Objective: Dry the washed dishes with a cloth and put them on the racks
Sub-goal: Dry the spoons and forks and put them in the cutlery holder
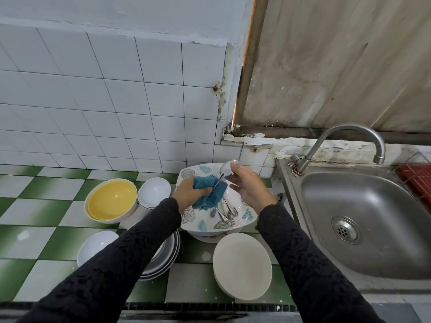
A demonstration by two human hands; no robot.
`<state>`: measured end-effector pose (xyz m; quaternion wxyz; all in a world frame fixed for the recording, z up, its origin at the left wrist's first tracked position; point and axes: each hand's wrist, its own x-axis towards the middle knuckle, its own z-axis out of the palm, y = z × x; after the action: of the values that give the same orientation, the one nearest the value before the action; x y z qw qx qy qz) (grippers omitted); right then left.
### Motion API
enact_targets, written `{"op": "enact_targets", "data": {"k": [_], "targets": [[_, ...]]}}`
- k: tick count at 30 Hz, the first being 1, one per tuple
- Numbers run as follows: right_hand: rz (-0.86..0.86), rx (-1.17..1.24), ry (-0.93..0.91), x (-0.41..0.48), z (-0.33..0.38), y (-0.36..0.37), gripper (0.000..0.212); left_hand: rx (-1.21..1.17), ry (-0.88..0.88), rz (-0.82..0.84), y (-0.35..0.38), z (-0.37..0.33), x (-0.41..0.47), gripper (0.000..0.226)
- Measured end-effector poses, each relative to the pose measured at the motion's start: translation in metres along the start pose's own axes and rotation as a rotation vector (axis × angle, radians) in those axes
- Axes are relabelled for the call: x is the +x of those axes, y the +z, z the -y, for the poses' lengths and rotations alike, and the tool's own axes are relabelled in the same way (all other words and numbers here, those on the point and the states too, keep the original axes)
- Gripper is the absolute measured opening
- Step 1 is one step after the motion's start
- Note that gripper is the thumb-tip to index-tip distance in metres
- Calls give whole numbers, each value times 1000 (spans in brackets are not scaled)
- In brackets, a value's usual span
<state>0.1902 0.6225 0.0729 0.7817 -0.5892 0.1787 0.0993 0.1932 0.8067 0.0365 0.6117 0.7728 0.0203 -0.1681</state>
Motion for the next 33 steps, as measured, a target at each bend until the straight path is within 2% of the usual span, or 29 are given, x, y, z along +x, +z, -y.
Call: {"op": "enact_targets", "data": {"k": [2,5,7,9,12,15,20,25,28,33], "targets": [[-44,57,14,-3,3,1,13,-44,-28,-194,4,3,3,23],[-70,164,23,-6,5,5,10,-176,-93,-493,17,-6,1,28],[-68,222,28,-7,3,10,10,-270,-78,-559,29,-16,-6,29],[-62,243,24,-10,-2,17,11,-228,24,-520,44,-24,-15,29],[2,285,2,-18,-10,24,15,-123,226,-359,64,-27,-22,41],[36,344,-21,-23,-6,17,20,-6,320,-247,62,-19,-20,51],[42,311,-24,-23,8,2,22,76,216,-218,45,1,-18,47],[66,314,-17,-29,-4,12,21,-127,310,-263,67,-28,-24,47],[108,319,-33,-30,0,17,23,-119,341,-289,70,-33,-24,52],[102,155,-84,-30,2,20,22,-122,319,-287,69,-21,-28,48]]}}
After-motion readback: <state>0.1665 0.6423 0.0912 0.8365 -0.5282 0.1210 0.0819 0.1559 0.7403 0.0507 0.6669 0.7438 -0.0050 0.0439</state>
